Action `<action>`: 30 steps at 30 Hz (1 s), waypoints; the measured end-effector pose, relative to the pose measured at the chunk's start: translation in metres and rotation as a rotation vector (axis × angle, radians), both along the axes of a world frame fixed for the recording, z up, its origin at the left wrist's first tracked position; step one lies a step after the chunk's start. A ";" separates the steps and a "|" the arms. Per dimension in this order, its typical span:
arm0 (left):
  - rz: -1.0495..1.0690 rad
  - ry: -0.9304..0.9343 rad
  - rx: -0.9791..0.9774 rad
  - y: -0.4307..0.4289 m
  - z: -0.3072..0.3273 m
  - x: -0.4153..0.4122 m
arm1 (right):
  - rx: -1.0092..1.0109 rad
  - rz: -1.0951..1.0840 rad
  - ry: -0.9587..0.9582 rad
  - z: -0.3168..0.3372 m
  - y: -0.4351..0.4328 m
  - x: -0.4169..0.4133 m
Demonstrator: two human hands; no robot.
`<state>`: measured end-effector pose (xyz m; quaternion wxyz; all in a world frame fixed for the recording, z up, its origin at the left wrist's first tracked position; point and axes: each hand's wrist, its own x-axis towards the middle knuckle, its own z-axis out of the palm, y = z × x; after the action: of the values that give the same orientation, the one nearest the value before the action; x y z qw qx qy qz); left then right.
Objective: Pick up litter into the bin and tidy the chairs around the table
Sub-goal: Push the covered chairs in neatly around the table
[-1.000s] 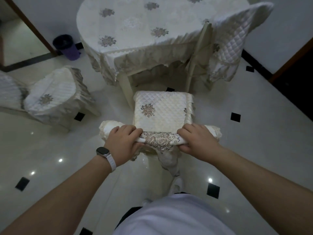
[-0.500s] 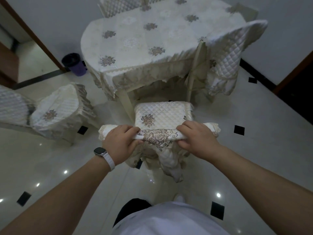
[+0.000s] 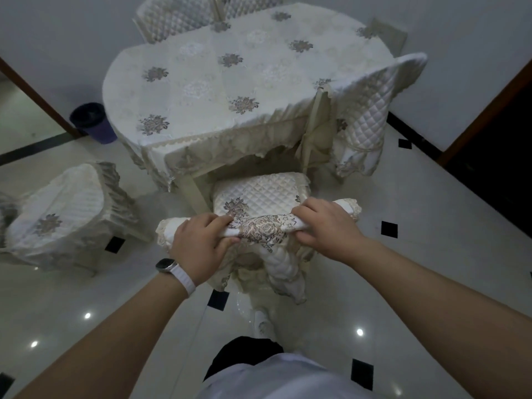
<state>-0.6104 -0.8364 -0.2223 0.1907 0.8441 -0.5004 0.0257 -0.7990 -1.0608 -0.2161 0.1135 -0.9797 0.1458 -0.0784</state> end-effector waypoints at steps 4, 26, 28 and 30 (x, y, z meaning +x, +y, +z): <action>0.005 -0.004 -0.042 -0.022 0.004 0.026 | 0.013 0.000 -0.027 0.005 -0.022 0.024; 0.023 0.073 -0.079 -0.126 0.016 0.098 | -0.013 0.004 0.001 0.017 -0.132 0.103; 0.035 0.058 -0.076 -0.136 0.016 0.101 | -0.007 0.024 -0.033 0.016 -0.146 0.108; 0.047 0.047 -0.059 -0.146 0.016 0.101 | 0.002 0.065 -0.062 0.016 -0.161 0.113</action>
<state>-0.5093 -0.9829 -0.2061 0.2267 0.8499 -0.4750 0.0251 -0.6863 -1.2218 -0.2004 0.1214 -0.9809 0.1102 -0.1048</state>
